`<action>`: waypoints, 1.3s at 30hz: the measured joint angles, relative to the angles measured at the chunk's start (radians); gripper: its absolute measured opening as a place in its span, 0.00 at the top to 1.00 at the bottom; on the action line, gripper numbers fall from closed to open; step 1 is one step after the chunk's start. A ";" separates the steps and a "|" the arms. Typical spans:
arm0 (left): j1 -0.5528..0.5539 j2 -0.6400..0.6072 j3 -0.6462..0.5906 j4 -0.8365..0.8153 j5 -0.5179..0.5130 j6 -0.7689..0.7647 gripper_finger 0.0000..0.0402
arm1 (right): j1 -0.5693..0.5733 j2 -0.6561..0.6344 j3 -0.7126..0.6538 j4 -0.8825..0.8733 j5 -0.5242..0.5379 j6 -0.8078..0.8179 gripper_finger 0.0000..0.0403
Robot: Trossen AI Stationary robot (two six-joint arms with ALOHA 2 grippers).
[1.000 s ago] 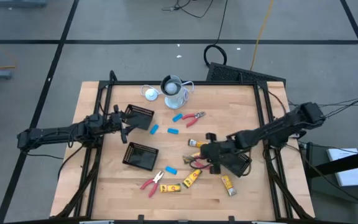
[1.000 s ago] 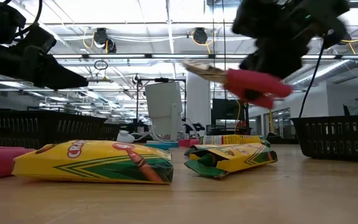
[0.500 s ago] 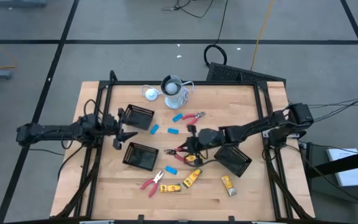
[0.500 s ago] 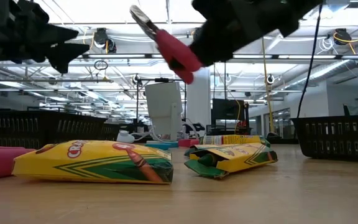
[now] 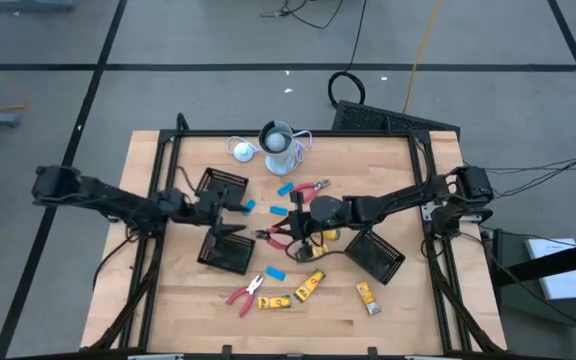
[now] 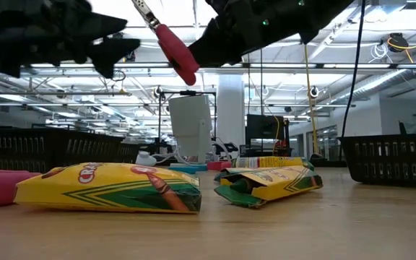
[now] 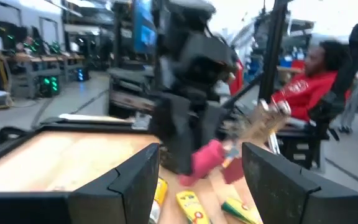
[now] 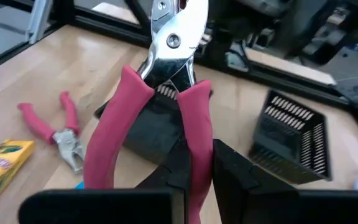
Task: Pick & Place School Supplies
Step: Put the pink hole puncher into the bottom left black bin
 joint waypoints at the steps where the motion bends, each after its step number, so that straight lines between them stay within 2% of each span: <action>1: -0.006 0.044 0.026 0.013 0.005 0.005 0.42 | -0.003 0.000 0.000 0.009 0.000 -0.006 0.93; 6: -0.006 0.190 0.117 0.022 0.050 0.025 0.42 | -0.013 0.000 -0.001 0.020 -0.005 -0.016 0.93; 10: -0.005 0.236 0.151 0.028 0.102 0.034 0.42 | -0.007 -0.001 -0.002 0.017 -0.013 -0.025 0.93; 20: -0.015 0.249 0.160 0.078 0.167 0.034 0.42 | -0.025 -0.002 0.000 0.038 0.005 -0.028 0.93; 32: -0.030 0.249 0.161 0.085 0.115 0.043 0.42 | -0.051 -0.002 0.000 0.037 0.013 -0.024 0.93; 39: -0.031 0.248 0.161 0.130 0.119 0.045 0.42 | -0.056 -0.002 -0.001 0.058 0.001 -0.014 0.93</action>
